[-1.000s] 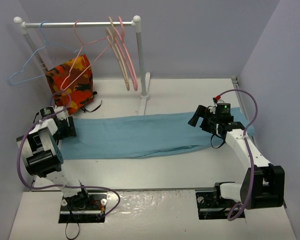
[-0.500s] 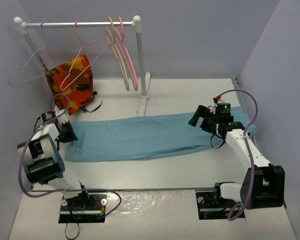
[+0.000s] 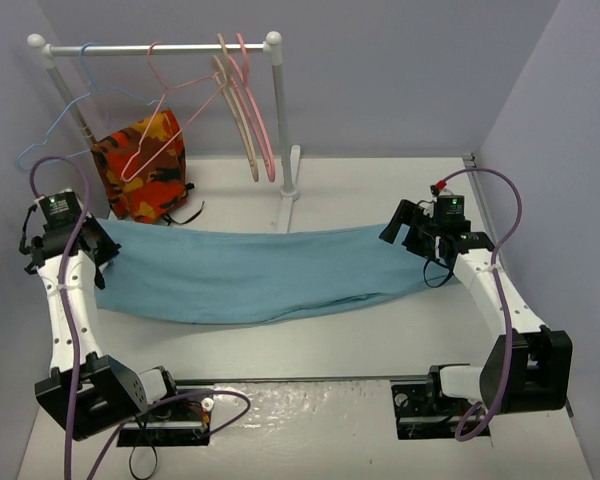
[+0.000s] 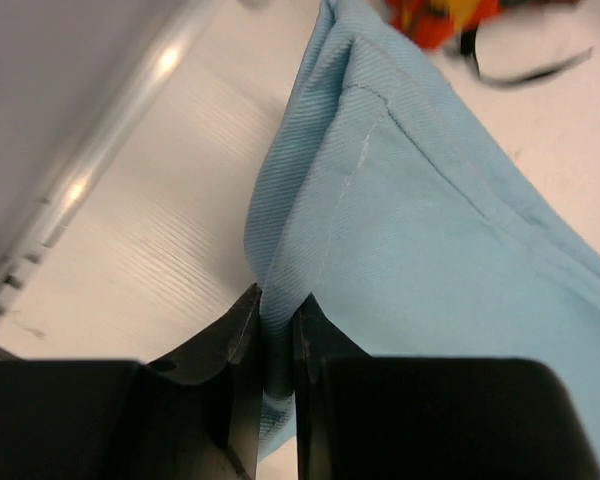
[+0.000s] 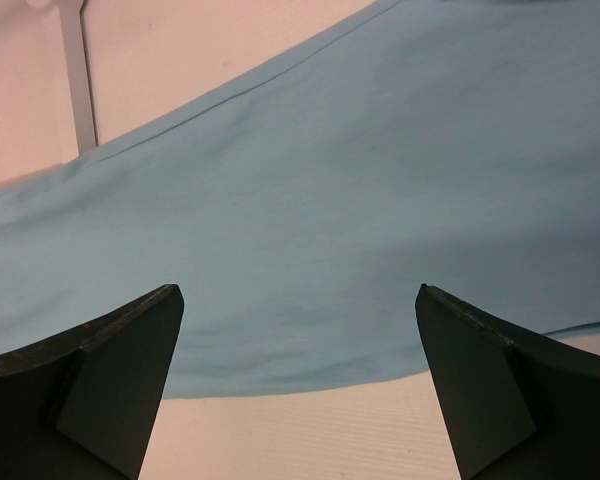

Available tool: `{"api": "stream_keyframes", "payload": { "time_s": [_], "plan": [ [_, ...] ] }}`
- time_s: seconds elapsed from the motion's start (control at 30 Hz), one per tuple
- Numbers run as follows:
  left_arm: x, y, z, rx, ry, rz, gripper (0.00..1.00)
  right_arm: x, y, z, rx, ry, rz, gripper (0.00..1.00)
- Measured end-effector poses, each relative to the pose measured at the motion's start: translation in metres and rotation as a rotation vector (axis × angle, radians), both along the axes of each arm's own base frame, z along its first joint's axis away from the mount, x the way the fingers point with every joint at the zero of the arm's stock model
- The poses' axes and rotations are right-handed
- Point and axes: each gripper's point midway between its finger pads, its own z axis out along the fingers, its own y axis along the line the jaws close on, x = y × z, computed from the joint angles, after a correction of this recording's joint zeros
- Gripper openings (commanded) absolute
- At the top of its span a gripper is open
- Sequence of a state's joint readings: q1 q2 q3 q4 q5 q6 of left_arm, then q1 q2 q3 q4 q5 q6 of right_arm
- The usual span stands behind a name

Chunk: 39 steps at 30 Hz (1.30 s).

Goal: Place the trousers on the hanger
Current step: Fold the trousers

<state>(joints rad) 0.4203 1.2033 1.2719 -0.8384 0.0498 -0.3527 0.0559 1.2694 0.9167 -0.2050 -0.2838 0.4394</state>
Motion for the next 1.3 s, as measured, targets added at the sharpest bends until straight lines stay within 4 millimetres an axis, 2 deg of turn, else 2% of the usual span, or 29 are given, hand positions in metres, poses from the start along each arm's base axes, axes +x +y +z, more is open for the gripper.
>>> {"api": "stream_keyframes", "payload": {
  "time_s": [0.1, 0.23, 0.33, 0.43, 0.5, 0.63, 0.8, 0.93, 1.0, 1.13, 1.3],
  "plan": [
    [-0.001, 0.024, 0.048, 0.109, -0.057, 0.083, 0.00, 0.002, -0.001, 0.006, -0.006, 0.000, -0.003, 1.00],
    [-0.005, 0.048, 0.089, 0.176, -0.099, 0.168, 0.00, 0.001, -0.001, 0.010, -0.007, 0.007, -0.003, 1.00],
    [-0.006, 0.053, 0.099, 0.188, -0.109, 0.186, 0.00, -0.001, -0.001, 0.009, -0.008, 0.016, -0.003, 1.00],
    [-0.004, 0.043, 0.098, 0.143, -0.113, 0.151, 0.00, -0.002, -0.002, 0.008, -0.010, 0.023, -0.003, 1.00],
    [0.006, 0.021, 0.095, 0.052, -0.144, 0.084, 0.00, -0.003, -0.002, 0.008, -0.012, 0.023, -0.003, 1.00],
    [0.029, -0.045, 0.088, -0.163, -0.210, -0.101, 0.00, -0.003, -0.002, 0.008, -0.014, 0.026, -0.001, 1.00],
    [0.047, -0.147, 0.082, -0.466, -0.276, -0.323, 0.00, -0.002, -0.002, 0.013, -0.016, 0.023, 0.002, 1.00],
    [0.045, -0.230, 0.083, -0.683, -0.296, -0.469, 0.00, 0.003, -0.002, 0.027, -0.021, -0.008, 0.007, 1.00],
    [0.042, -0.262, 0.090, -0.757, -0.302, -0.527, 0.00, 0.008, -0.002, 0.036, -0.021, -0.030, 0.008, 1.00],
    [0.037, -0.316, 0.120, -0.859, -0.356, -0.642, 0.00, 0.013, -0.003, 0.052, -0.020, -0.063, 0.005, 1.00],
    [0.031, -0.362, 0.153, -0.918, -0.416, -0.748, 0.00, 0.017, -0.005, 0.072, -0.026, -0.109, -0.005, 1.00]
  ]
}}
